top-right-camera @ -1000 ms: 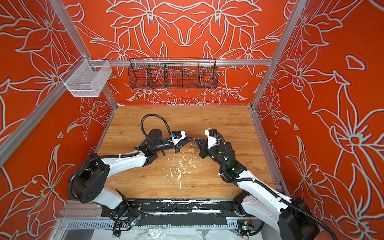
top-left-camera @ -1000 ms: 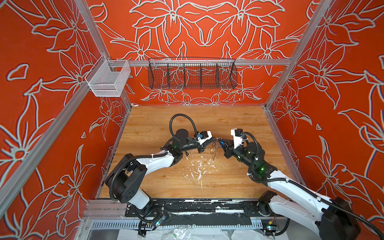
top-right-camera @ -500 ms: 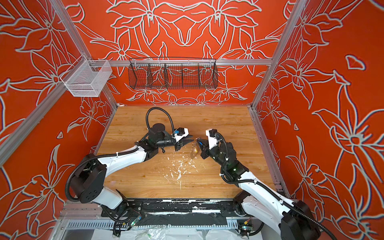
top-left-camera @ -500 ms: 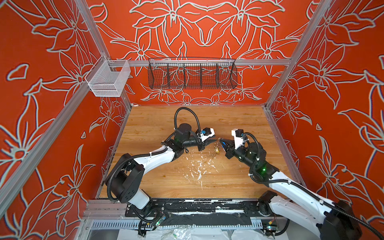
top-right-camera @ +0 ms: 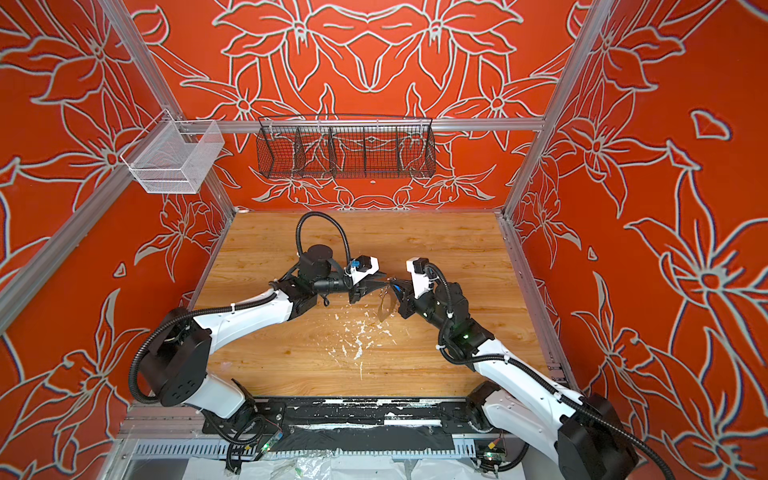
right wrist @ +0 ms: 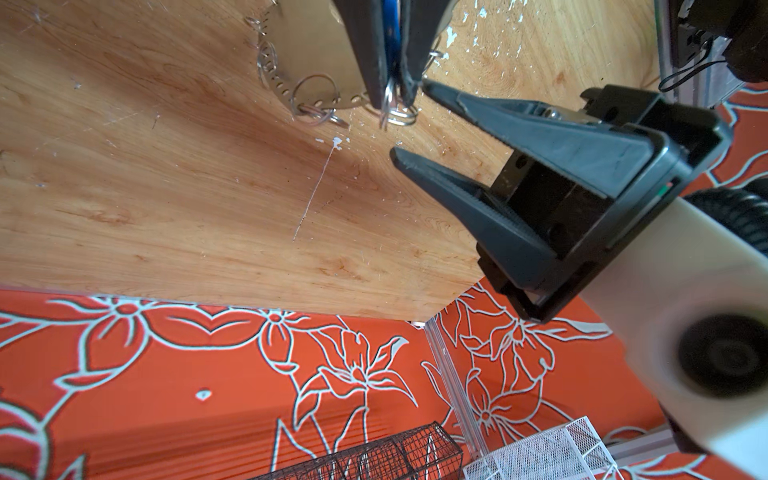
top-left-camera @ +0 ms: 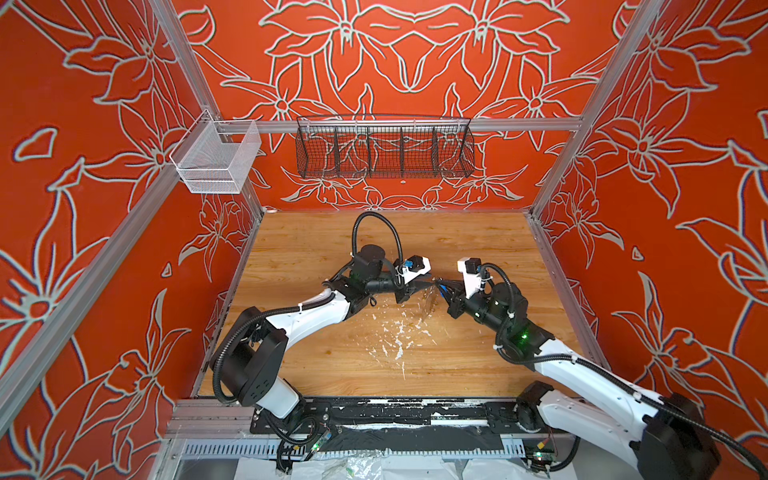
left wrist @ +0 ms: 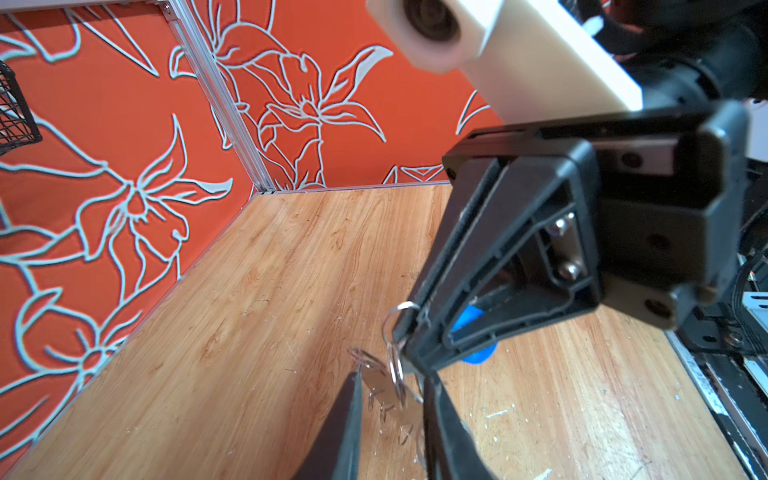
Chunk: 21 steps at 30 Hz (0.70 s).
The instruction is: Put the keys on the keyring
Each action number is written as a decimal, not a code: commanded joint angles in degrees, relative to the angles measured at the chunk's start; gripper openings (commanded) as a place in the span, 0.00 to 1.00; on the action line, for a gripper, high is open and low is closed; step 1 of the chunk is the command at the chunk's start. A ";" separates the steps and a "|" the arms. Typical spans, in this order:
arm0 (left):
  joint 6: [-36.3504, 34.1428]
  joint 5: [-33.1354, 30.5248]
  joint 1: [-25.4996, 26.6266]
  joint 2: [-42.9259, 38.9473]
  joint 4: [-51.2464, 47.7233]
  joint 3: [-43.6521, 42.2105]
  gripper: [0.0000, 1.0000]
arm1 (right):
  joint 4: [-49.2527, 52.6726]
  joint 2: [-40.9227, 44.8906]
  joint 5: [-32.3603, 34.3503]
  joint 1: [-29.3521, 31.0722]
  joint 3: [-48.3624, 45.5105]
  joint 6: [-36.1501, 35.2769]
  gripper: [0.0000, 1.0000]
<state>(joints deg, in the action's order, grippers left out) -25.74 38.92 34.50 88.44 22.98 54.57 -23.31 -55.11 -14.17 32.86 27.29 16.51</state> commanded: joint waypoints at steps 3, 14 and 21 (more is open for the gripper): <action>-0.68 0.55 -0.11 0.05 -0.32 1.31 0.25 | -3.09 -1.37 -1.91 0.96 2.70 -1.04 0.00; -1.22 0.37 -0.14 1.03 -1.98 2.55 0.12 | -2.86 0.09 -0.86 1.21 2.27 -1.08 0.00; -1.14 0.07 -0.14 1.12 -1.90 2.61 0.25 | -2.75 1.01 -0.03 1.17 1.72 -1.18 0.00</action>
<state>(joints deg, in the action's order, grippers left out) -26.00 38.50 34.46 88.90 21.52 56.45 -22.98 -55.88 -14.37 33.85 27.49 16.45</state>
